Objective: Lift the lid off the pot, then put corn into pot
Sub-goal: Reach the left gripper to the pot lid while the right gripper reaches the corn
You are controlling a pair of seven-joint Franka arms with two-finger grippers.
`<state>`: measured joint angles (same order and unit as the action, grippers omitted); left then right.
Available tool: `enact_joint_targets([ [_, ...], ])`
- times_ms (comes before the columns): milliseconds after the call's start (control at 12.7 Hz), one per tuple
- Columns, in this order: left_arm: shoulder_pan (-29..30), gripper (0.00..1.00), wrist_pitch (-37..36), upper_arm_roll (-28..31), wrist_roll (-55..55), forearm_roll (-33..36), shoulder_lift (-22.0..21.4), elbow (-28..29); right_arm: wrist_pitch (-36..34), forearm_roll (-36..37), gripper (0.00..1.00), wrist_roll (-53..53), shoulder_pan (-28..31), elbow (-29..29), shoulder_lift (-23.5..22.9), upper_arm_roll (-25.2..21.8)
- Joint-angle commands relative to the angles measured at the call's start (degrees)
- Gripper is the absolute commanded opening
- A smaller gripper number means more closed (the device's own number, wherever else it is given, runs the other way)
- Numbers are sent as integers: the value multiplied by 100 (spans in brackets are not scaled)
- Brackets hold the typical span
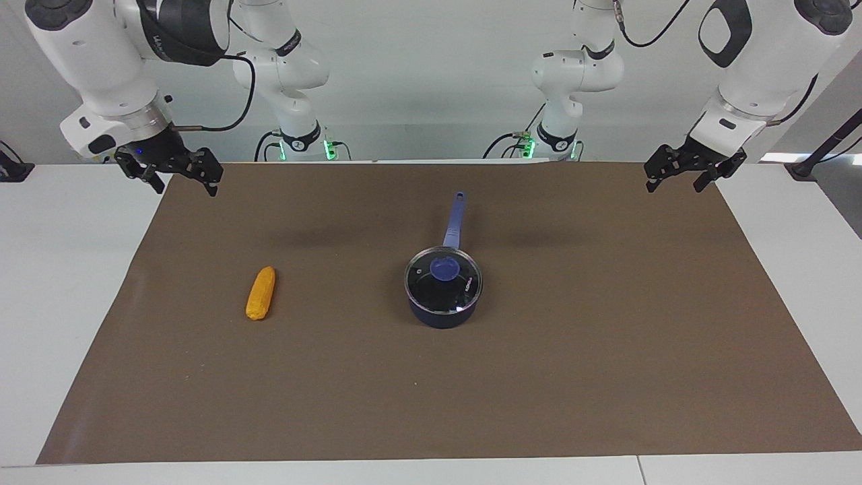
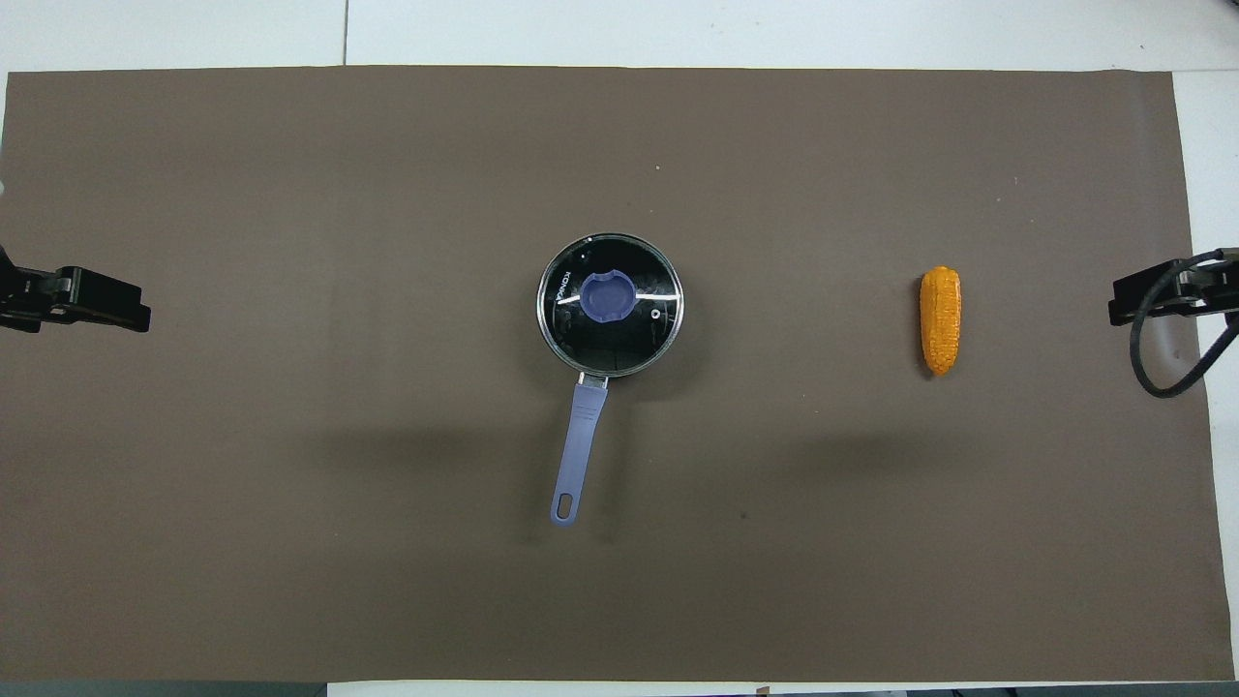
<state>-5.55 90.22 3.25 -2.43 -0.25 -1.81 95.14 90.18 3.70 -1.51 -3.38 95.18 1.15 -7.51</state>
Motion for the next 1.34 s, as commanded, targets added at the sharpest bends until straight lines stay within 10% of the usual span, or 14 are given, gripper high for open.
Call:
enact_joint_targets([
  [0,-68,100,75,0,32,121,-179,250,-27,-80,100,81,-14,71,87,-31],
  [630,-453,100,462,-18,364,-167,-48,49,-27,-80,100,81,-14,71,87,-31],
  [1260,-2730,100,996,-35,3028,-564,2562,-1991,436,-80,100,46,-5,80,60,-31],
])
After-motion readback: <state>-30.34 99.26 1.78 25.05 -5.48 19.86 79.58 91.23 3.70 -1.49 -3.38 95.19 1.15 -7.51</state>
